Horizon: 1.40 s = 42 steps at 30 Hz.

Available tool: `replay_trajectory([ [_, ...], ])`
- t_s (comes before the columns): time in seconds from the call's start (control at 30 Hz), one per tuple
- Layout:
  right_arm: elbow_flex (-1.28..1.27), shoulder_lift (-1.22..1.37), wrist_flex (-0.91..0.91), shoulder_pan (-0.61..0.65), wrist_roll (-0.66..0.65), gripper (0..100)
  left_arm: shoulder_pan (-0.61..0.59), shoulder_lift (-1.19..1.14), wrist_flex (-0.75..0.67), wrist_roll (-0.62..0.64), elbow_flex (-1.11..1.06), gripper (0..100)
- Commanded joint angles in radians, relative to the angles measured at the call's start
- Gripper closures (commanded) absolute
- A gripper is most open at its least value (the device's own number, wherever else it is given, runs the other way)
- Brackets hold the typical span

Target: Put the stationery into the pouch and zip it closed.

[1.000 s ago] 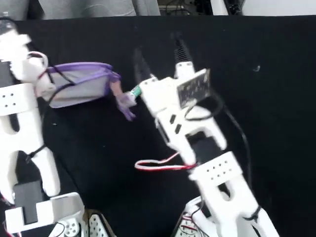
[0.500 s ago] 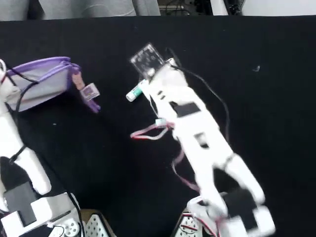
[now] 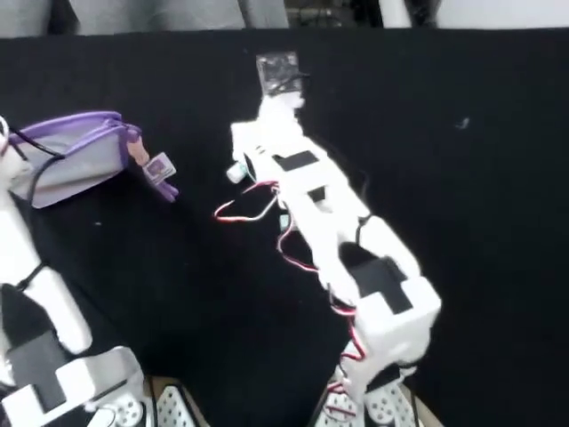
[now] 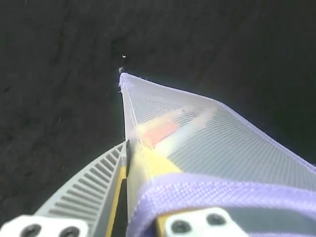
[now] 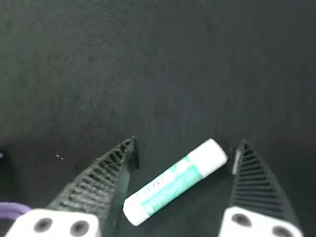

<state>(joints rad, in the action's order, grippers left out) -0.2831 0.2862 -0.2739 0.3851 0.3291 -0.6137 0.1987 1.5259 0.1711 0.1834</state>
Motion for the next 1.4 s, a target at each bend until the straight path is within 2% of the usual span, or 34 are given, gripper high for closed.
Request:
replay_trajectory([
  [0.0,0.068,0.035,-0.005,0.049,0.101,70.6,-0.001,0.011,-0.026,-0.009,0.004,97],
  [0.13,0.142,0.147,-0.046,0.081,0.117,70.6,-0.001,0.011,-0.026,-0.009,0.002,97],
  [0.23,0.262,0.22,-0.164,0.072,0.118,70.6,-0.001,0.011,-0.025,-0.009,0.002,97],
  [0.4,0.552,0.374,-0.528,0.034,0.233,70.6,-0.001,0.011,-0.023,-0.009,0.002,97],
  [0.67,1.075,0.576,-1.14,0.031,0.18,71.0,-0.001,0.011,-0.021,-0.009,0.001,97],
  [0.73,1.171,0.621,-1.223,0.028,0.146,76.0,-0.001,0.011,-0.021,-0.009,0.001,97],
  [0.87,1.313,0.727,-1.329,0.028,0.1,96.7,0.001,0.011,-0.008,-0.009,0.002,97],
  [0.9,1.34,0.75,-1.35,0.028,0.098,99.4,0.001,0.011,-0.008,-0.009,0.002,97],
  [0.97,1.405,0.792,-1.39,0.028,0.098,96.3,0.002,0.011,-0.008,-0.009,0.002,97],
  [1.13,1.615,0.84,-1.484,0.032,0.075,98.8,0.007,0.011,-0.008,-0.008,0.002,97],
  [1.27,1.819,0.805,-1.493,0.043,-0.009,98.8,0.024,0.012,-0.008,-0.005,0.008,97],
  [1.37,1.926,0.734,-1.493,0.051,-0.026,98.8,0.053,0.012,-0.006,-0.003,0.012,97],
])
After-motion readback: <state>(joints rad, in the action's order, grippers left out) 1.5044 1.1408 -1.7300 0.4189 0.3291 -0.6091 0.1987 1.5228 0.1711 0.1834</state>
